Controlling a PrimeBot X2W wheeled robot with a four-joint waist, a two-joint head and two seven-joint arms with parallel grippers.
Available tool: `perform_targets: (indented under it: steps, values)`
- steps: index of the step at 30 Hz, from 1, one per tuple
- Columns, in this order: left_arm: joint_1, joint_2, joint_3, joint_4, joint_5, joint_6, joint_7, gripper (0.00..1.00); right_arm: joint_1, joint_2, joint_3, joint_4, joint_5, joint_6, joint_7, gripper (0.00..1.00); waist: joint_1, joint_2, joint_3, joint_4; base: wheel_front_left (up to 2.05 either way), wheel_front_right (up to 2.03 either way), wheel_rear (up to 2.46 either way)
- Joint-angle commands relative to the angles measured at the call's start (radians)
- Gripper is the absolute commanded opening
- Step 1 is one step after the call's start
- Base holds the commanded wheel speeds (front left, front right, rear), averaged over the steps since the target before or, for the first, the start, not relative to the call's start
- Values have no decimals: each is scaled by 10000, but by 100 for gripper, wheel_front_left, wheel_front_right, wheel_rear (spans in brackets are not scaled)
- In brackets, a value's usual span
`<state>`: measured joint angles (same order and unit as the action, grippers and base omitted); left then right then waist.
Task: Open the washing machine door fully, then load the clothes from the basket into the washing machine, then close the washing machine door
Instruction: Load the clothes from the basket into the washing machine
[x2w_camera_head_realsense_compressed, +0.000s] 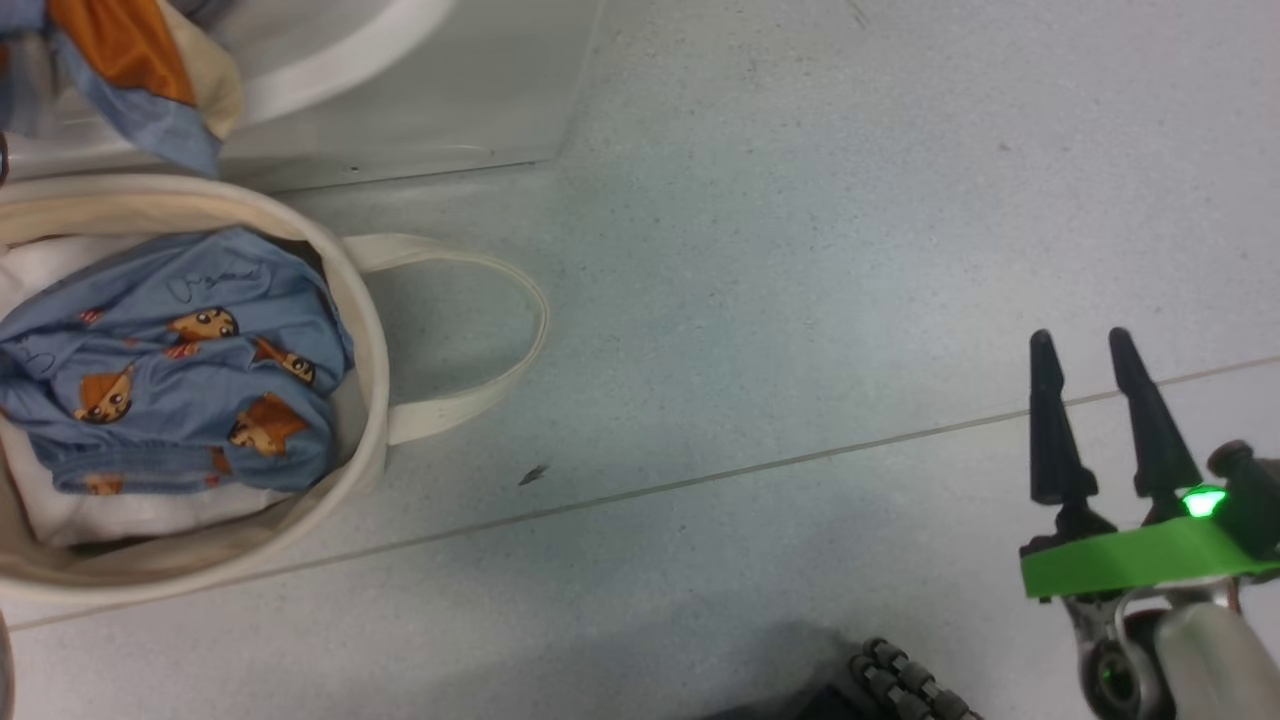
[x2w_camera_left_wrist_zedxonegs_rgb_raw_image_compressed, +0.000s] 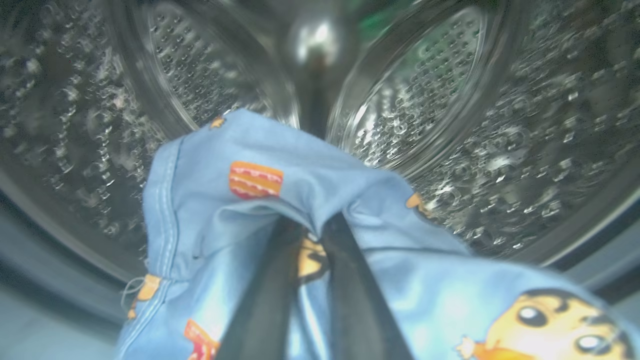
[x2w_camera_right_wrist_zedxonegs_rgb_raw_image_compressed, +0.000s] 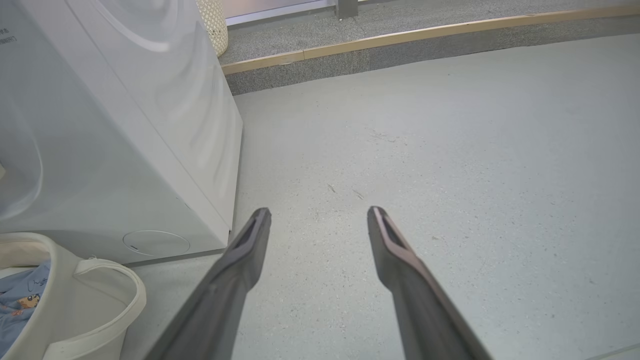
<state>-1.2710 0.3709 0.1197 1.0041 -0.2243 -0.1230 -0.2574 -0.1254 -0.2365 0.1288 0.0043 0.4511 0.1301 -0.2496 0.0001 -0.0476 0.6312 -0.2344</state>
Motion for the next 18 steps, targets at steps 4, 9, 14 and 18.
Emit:
perform_targets:
  steps: [4, 9, 14, 18]
  values:
    - [-469, 435, -298, 1697, 438, 279, 838, 100, 545, 47, 141, -234, -242, 6, -122, 100, -1, -1, -44, 119, 1, 1, 1]
    - [-1085, 300, -643, 2387, 593, 265, 1190, 100, 394, 175, 330, -229, -281, 6, -122, 100, -1, -1, -142, 70, 0, 0, 0]
    - [-1350, 126, -908, 2527, 582, 72, 693, 100, 309, 235, 388, -106, -250, 6, -122, 100, -1, -1, -229, 76, 0, 0, 0]
    - [-1345, 45, -966, 2580, 457, 7, 301, 100, 136, 307, 519, -8, -198, 6, -122, 100, -1, -1, -430, 107, 0, 0, 0]
